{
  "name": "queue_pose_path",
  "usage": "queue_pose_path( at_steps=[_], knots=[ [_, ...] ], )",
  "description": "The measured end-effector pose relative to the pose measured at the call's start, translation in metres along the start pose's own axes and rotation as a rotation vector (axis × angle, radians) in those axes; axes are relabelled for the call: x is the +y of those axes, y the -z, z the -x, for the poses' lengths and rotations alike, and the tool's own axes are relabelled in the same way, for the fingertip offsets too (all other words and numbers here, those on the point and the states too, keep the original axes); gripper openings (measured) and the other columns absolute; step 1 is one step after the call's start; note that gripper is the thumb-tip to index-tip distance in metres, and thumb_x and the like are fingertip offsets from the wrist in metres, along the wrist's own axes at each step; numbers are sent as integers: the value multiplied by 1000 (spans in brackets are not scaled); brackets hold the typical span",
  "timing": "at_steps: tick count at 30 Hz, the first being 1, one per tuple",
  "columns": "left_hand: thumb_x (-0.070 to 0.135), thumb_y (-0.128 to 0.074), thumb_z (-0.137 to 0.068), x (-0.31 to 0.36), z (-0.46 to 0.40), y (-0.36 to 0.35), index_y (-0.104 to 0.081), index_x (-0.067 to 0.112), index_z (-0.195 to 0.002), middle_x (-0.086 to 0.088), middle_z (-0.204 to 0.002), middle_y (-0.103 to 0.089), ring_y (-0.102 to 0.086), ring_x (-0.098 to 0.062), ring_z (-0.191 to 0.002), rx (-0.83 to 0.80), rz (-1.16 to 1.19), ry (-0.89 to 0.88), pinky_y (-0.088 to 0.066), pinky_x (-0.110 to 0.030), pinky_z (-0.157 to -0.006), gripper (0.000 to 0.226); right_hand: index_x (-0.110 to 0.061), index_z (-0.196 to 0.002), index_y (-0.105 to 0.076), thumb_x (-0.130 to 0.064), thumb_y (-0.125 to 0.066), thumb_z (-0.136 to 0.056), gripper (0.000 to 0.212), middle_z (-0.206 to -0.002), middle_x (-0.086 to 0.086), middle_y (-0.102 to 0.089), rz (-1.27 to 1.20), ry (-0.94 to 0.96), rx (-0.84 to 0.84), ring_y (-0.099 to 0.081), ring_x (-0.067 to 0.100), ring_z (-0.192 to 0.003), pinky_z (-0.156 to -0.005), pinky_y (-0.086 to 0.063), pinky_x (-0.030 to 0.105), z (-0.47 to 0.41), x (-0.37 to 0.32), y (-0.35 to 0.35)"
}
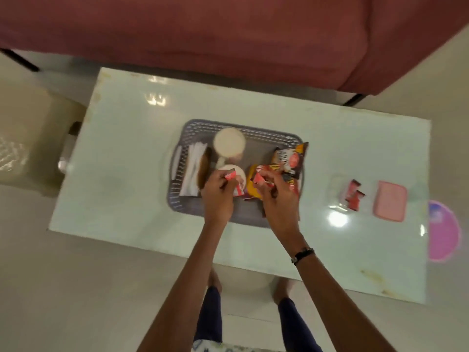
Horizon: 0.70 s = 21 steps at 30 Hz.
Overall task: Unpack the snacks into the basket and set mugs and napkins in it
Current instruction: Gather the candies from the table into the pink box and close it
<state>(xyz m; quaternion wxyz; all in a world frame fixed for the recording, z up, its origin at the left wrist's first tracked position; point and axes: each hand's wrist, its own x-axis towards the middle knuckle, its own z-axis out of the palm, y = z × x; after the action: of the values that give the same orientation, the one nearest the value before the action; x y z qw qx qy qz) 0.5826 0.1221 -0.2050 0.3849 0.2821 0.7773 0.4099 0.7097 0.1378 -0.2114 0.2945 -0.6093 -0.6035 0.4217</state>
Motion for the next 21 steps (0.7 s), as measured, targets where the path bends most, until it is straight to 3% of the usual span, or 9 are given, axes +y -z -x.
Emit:
queue_pose_path(
  at_steps=[2,5,6,11,13,14,16,19,21],
  knots=[
    [18,-64,-86,5,20,-42,-66,5,-96,-5,-83,-71,-61,7,-67,-88,-48,-44,-43,-7,-61,17,-15,-111,-63,-19,-55,-95,18,-95,-2,-69,2,-55,61,-60,1,-73,-65,-47,9,4,24,41],
    [21,-68,-82,18,57,-120,-66,6,-88,-9,-78,-74,-70,-19,-71,-219,4,-35,-52,-32,-66,17,-13,-107,-65,-18,-56,-95,16,-86,-2,-71,-39,-170,149,-67,2,-76,-66,-49,6,10,69,113],
    [22,-70,-81,21,66,-143,-65,6,-84,-7,-76,-74,-70,-21,-71,-235,10,-40,-52,-33,-64,17,-13,-107,-65,-18,-56,-95,16,-86,-1,-72,-37,-205,176,-68,5,-78,-66,-48,5,11,82,133],
    [17,-67,-84,35,85,-231,-66,7,-88,-8,-81,-74,-68,-16,-72,-240,-41,-86,-51,-26,-64,11,-10,-110,-64,-18,-55,-95,19,-81,5,-71,-4,-317,281,-67,22,-73,-56,-44,6,11,133,200],
    [14,-66,-84,33,83,-249,-66,3,-96,-9,-91,-73,-66,-14,-78,-271,-77,-54,-48,-11,-66,16,-10,-110,-64,-18,-55,-95,19,-83,12,-72,23,-334,302,-65,29,-71,-51,-40,6,9,143,213],
    [14,-66,-84,30,81,-253,-65,1,-99,-10,-95,-72,-65,-14,-83,-281,-98,-31,-45,-3,-66,20,-10,-110,-65,-18,-55,-95,19,-84,14,-72,31,-342,306,-64,29,-68,-49,-39,6,7,146,216],
    [12,-65,-84,22,78,-255,-65,0,-102,-11,-100,-71,-66,-18,-90,-277,-147,-3,-44,-1,-70,21,-10,-109,-65,-17,-54,-95,19,-85,14,-72,27,-353,305,-56,23,-55,-46,-37,9,3,149,219],
    [10,-59,-86,13,75,-252,-66,3,-98,-10,-97,-72,-68,-21,-91,-266,-165,47,-57,-31,-83,16,-7,-111,-65,-16,-54,-95,22,-84,5,-70,27,-317,299,-48,4,-52,-48,-38,6,-5,147,216],
    [12,-58,-88,10,75,-249,-67,4,-97,-9,-98,-71,-67,-20,-91,-271,-179,68,-57,-41,-85,15,-4,-113,-64,-15,-54,-95,23,-87,0,-65,21,-275,275,-54,-3,-62,-57,-43,4,-13,142,211]
  ],
)
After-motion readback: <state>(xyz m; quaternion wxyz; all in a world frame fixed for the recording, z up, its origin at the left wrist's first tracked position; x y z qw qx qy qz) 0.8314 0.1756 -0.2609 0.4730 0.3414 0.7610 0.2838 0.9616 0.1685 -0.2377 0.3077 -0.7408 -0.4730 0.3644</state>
